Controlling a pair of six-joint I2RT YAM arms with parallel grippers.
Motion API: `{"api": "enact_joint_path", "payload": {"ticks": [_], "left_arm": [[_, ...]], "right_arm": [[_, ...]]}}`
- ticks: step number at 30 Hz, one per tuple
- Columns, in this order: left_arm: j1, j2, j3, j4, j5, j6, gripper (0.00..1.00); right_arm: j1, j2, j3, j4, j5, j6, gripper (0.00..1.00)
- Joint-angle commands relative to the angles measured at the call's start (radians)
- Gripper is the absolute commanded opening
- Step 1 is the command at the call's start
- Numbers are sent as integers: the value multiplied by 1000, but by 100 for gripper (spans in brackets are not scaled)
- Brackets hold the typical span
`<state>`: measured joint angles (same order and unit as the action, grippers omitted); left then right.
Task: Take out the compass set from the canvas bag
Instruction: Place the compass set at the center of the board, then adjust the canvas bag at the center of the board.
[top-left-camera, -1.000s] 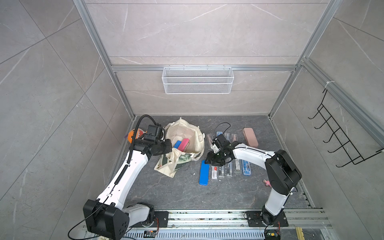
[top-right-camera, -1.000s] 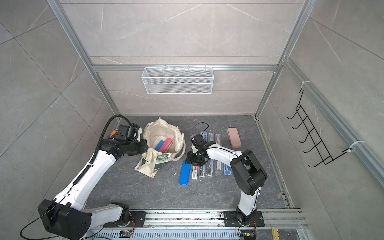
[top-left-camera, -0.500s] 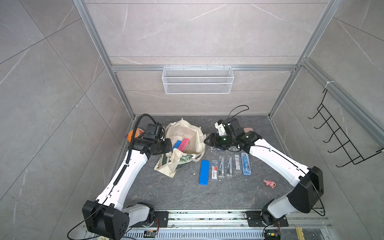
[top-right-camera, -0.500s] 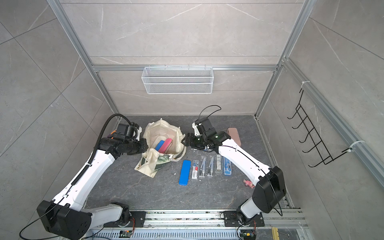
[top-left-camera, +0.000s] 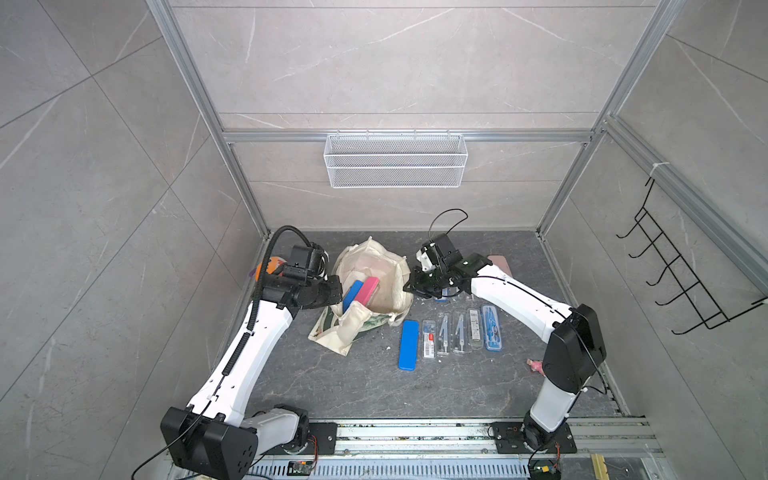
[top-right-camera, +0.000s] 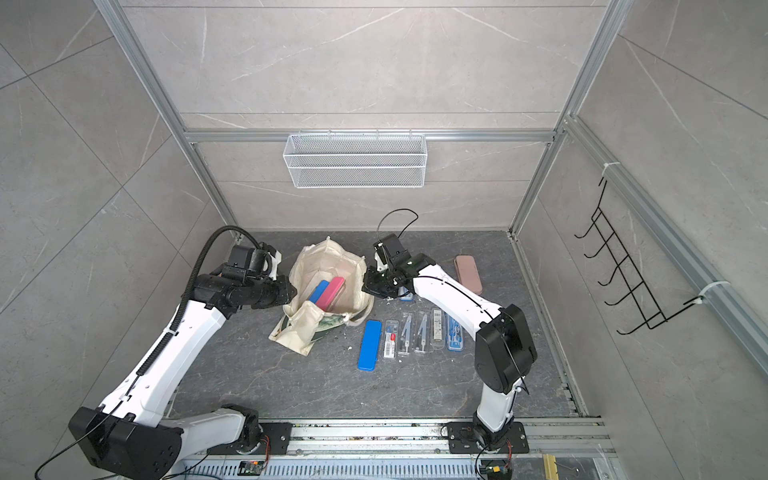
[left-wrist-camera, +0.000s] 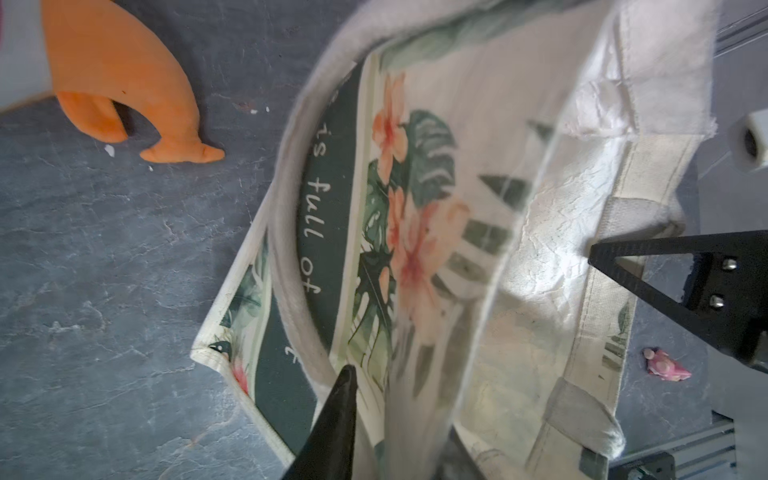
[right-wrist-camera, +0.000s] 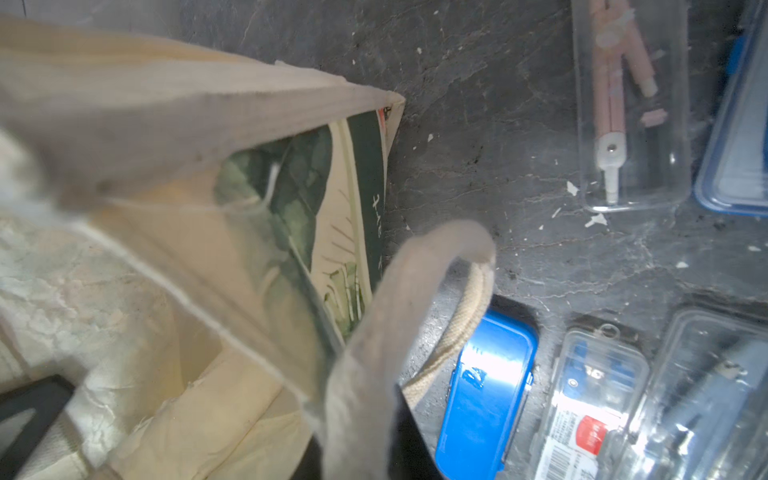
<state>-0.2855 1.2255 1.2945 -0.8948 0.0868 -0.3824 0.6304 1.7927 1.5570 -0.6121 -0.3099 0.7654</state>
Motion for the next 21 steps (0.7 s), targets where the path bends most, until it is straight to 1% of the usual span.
{"api": "enact_joint_path", "payload": {"ticks": [1, 5, 8, 11, 15, 18, 21], "left_arm": [[4, -21, 77, -38, -65, 22, 50], [5, 22, 125, -75, -112, 50, 61], [5, 71, 151, -98, -134, 68, 65], [8, 121, 170, -118, -158, 79, 66], [17, 155, 171, -116, -168, 83, 67], [22, 169, 160, -103, -164, 83, 66], [28, 188, 150, -97, -149, 85, 64]], "right_arm": [[13, 0, 47, -14, -2, 2, 14], [14, 6, 67, -29, -5, -8, 13], [14, 3, 69, -35, -5, -12, 13], [15, 1, 67, -40, -6, -17, 13], [15, 1, 60, -43, -16, -15, 13], [15, 4, 63, -52, -21, -20, 13], [16, 4, 65, -62, -23, -26, 13]]}}
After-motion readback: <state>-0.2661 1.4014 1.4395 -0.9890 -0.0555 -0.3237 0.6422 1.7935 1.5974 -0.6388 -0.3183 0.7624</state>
